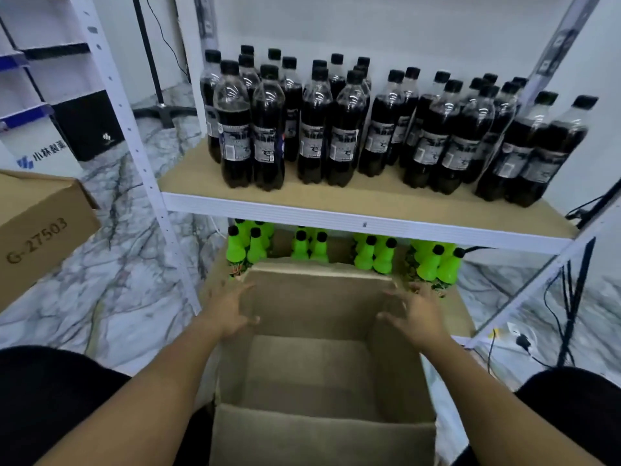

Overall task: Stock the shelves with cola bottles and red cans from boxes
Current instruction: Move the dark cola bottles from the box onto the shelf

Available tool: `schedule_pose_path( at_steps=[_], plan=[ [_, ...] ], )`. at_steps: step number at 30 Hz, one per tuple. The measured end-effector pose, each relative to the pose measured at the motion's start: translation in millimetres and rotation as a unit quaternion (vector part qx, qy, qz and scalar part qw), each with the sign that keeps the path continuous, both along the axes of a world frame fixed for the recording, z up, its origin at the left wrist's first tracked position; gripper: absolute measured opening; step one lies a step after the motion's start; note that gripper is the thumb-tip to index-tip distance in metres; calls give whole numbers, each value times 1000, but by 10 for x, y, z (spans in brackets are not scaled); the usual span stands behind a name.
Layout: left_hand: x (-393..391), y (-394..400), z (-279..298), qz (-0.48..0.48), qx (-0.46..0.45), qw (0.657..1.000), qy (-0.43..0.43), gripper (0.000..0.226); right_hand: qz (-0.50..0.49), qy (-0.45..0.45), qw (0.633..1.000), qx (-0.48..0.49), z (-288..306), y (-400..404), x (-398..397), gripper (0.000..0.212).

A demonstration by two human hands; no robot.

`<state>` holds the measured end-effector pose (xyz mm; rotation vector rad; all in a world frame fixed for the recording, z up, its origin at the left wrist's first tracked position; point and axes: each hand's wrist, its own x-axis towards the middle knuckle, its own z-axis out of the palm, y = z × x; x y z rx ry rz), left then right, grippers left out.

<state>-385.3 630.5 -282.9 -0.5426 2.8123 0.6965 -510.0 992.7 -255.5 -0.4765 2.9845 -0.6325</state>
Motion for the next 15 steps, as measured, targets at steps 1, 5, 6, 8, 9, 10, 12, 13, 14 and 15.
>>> schedule_pose_path(
  at_steps=[1, 5, 6, 8, 9, 10, 12, 13, 14, 15],
  plan=[
    [31, -22, -58, 4, 1, 999, -37, 91, -6, -28, 998, 52, -69, 90, 10, 61],
    [123, 24, -127, 3, -23, 992, -123, 98, 16, -153, 979, 134, -288, 316, 16, 79],
    [139, 44, -138, -2, -37, 991, -128, 98, 21, -176, 975, 135, -304, 342, 36, 83],
    [163, 80, -142, -5, -69, 990, -126, 97, 31, -192, 970, 148, -341, 392, 73, 87],
    [161, 71, -161, -1, -75, 989, -125, 98, 41, -186, 968, 161, -346, 410, 90, 88],
    [166, 65, -167, 0, -75, 989, -124, 100, 46, -180, 967, 174, -356, 428, 95, 89],
    [170, 75, -135, -1, -69, 989, -131, 103, 44, -179, 966, 183, -353, 445, 85, 89],
    [175, 90, -106, -1, -66, 989, -135, 104, 47, -181, 965, 186, -344, 444, 81, 90],
    [183, 107, -81, 1, -63, 989, -133, 105, 49, -182, 964, 189, -329, 435, 80, 91],
    [187, 115, -65, 2, -62, 990, -130, 106, 47, -182, 964, 190, -320, 427, 80, 92]
  ],
)
